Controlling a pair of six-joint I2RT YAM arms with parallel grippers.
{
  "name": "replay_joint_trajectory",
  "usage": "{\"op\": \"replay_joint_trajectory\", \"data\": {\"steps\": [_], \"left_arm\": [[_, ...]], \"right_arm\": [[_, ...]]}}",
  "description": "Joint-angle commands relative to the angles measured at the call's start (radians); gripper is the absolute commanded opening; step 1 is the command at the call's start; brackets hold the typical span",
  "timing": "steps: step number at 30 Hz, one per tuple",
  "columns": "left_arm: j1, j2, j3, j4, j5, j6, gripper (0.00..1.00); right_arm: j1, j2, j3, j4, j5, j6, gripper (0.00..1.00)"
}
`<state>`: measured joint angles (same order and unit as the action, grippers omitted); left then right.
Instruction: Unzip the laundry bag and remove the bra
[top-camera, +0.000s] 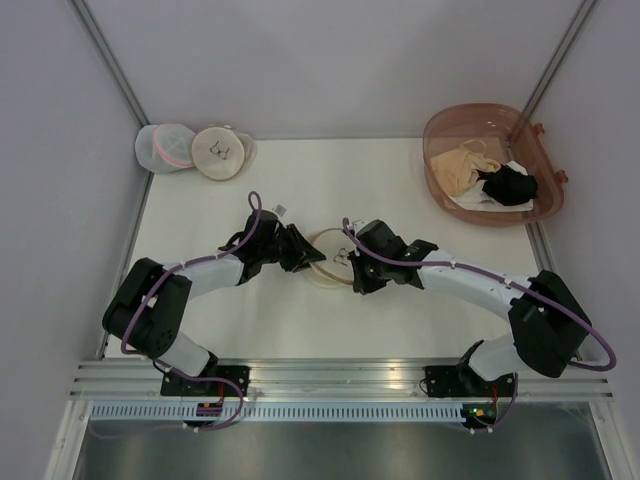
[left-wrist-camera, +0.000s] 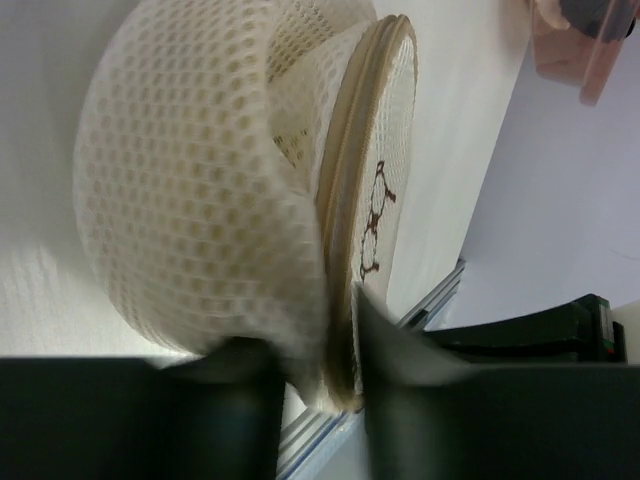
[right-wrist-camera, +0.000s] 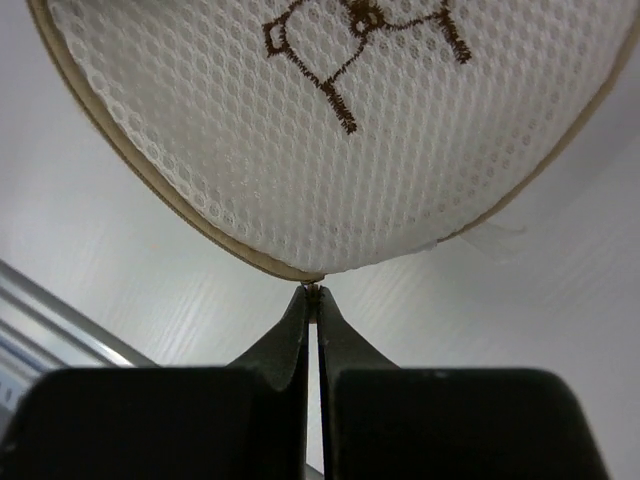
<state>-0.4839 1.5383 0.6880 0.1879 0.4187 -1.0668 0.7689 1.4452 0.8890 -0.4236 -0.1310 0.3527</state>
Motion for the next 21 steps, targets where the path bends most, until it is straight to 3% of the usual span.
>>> {"op": "replay_joint_trajectory", "data": {"steps": [1,3,4,11,13,14,15,16,18,21], "left_arm": [[0.011,-0.026,-0.01,0.051,0.009,-0.007,0.49],[0.011,-0.066,-0.03,0.053,-0.007,-0.016,0.77],[0.011,-0.084,-0.045,0.048,-0.017,-0.021,0.98],[0.013,-0.273,-0.067,-0.094,-0.145,0.005,1.0],[0.014,-0.343,-0.07,-0.149,-0.176,0.019,0.99],[0.019,-0.368,-0.071,-0.169,-0.205,0.022,1.0],[0.021,-0.388,-0.073,-0.182,-0.218,0.024,1.0],[0.024,-0.435,-0.073,-0.221,-0.239,0.034,0.99],[0.031,-0.472,-0.07,-0.249,-0.258,0.044,1.0],[0.042,-0.532,-0.058,-0.306,-0.285,0.065,0.99]], "right_arm": [[-0.005,0.014,0.04,-0.102,0.215,-0.024,0.0],[-0.003,0.017,0.06,-0.127,0.267,-0.032,0.0],[-0.005,0.023,0.068,-0.136,0.336,-0.035,0.01],[-0.01,0.058,0.12,-0.188,0.572,-0.023,0.03],[-0.01,0.052,0.128,-0.19,0.608,-0.015,0.19],[-0.01,0.047,0.133,-0.196,0.655,-0.006,0.3],[-0.008,0.037,0.137,-0.201,0.677,0.003,0.48],[-0.01,0.027,0.139,-0.202,0.686,0.003,0.55],[-0.01,0.009,0.14,-0.199,0.656,-0.017,0.66],[-0.01,-0.078,0.128,-0.15,0.488,-0.063,0.67]]}}
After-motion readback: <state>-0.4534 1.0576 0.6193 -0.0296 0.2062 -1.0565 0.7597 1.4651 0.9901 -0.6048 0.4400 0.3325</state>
